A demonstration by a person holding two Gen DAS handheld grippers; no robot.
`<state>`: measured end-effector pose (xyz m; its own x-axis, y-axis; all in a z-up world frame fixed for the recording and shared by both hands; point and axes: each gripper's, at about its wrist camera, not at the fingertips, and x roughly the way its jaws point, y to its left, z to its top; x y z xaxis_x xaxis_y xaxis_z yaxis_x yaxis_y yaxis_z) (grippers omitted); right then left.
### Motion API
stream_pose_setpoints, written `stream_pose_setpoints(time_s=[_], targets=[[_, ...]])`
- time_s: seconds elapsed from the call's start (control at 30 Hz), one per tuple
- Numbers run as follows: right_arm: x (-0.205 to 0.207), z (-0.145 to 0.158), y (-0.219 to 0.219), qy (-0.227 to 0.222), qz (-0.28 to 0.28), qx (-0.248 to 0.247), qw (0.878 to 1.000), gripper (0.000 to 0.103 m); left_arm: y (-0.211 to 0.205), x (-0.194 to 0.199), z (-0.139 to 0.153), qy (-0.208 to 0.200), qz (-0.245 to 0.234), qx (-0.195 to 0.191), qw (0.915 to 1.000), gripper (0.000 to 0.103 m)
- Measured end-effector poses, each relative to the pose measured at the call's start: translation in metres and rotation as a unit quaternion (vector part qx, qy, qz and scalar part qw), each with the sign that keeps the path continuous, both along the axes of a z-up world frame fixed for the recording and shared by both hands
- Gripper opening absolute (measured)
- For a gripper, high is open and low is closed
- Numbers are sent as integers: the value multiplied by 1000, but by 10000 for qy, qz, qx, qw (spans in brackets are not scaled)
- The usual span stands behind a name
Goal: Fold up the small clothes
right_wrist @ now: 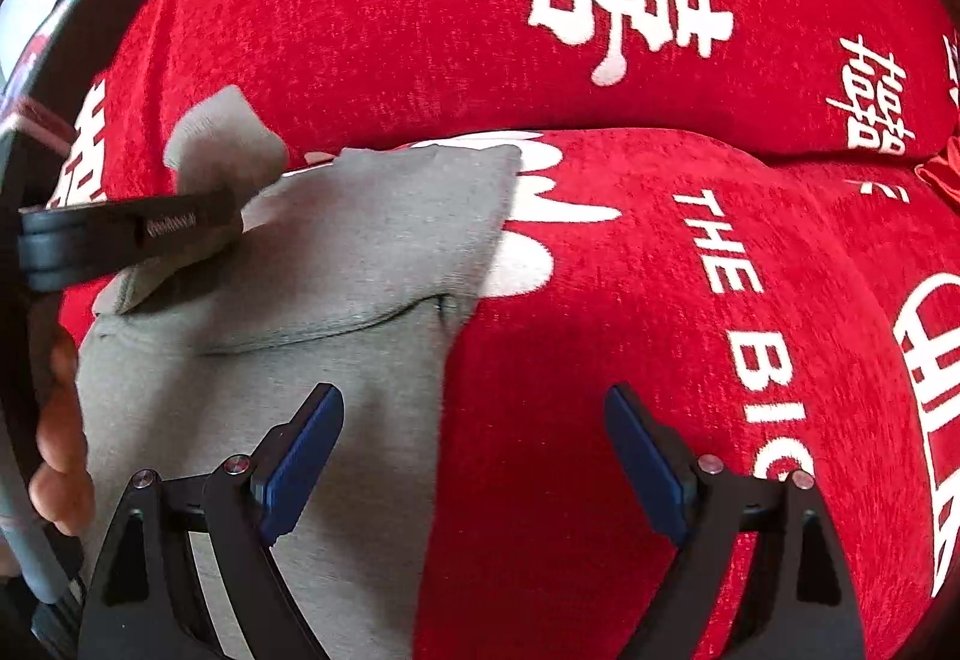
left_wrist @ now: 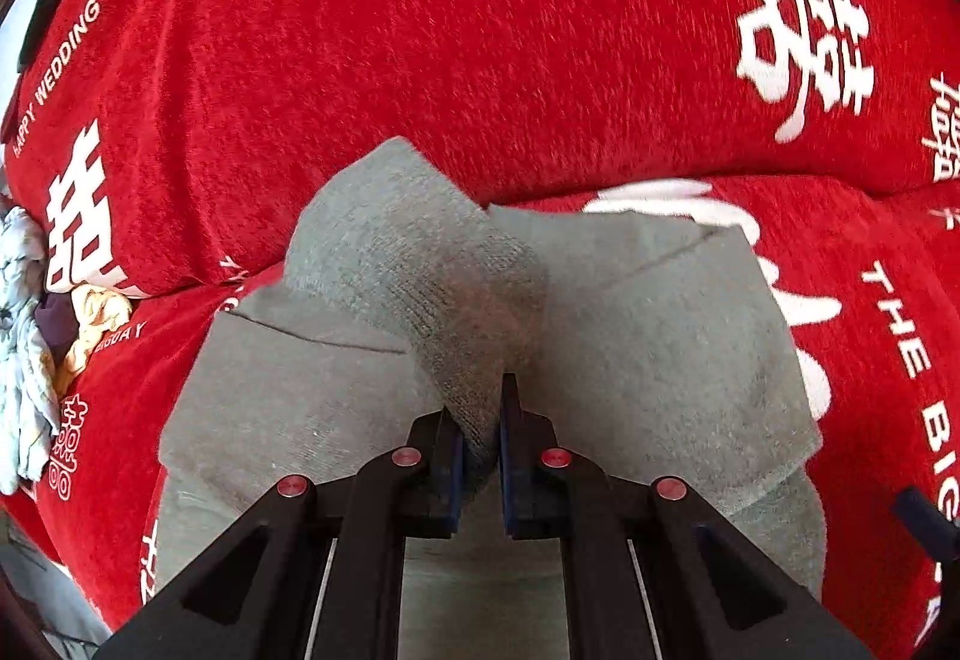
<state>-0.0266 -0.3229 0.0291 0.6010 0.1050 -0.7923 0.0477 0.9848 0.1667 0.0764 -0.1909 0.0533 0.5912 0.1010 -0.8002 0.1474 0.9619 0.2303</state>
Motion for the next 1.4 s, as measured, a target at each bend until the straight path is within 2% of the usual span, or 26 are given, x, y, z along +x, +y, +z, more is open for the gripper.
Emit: stream_pose_setpoints(time_s=[0.2, 0.33, 0.43, 0.5, 0.53, 0.57, 0.63, 0.73, 0.93, 1.0, 1.1, 1.23, 1.33, 1.4], targets=[[-3, -2, -10, 26, -90, 75, 9999, 91, -6, 0, -19, 211, -69, 52, 9997, 10], [-6, -1, -13, 32, -119, 77, 9999, 91, -2, 2, -35, 573, -116, -167, 9982, 10], [-6, 2, -14, 0, -130, 49, 9999, 91, 1, 1, -35, 601, -201, -293, 9976, 10], [-6, 3, -15, -7, -142, 67, 9999, 91, 5, 1, -32, 707, -291, -516, 9957, 36], [-6, 4, -16, -6, -158, 75, 9998, 91, 7, 2, -30, 740, -348, -671, 9944, 76], [-6, 4, -16, -11, -164, 82, 9998, 91, 11, 0, -26, 654, -360, -851, 9936, 98], [-6, 4, -15, -26, -163, 93, 9998, 91, 16, -7, -15, 300, -373, -986, 9940, 98], [-6, 4, -13, -38, -139, 76, 9999, 91, 20, -10, -9, 410, -595, -1261, 9894, 98], [-1, 10, -13, -107, -113, 172, 9997, 91, 61, -20, 8, 189, -685, -1941, 9784, 98], [6, 16, -9, -138, -117, 183, 9997, 91, 79, -19, 9, 133, -554, -2086, 9763, 98], [26, 29, 9, -243, -4, 179, 9995, 91, 114, -8, 1, 121, -55, -2188, 9757, 98], [64, 36, 60, -121, 403, -27, 9991, 91, 152, 4, -21, 354, 659, -2279, 9708, 98], [93, 31, 104, 48, 677, -333, 9971, 91, 169, 6, -33, 402, 900, -2213, 9702, 98], [110, 24, 126, 198, 787, -465, 9956, 91, 170, 6, -37, 409, 862, -2143, 9721, 98]])
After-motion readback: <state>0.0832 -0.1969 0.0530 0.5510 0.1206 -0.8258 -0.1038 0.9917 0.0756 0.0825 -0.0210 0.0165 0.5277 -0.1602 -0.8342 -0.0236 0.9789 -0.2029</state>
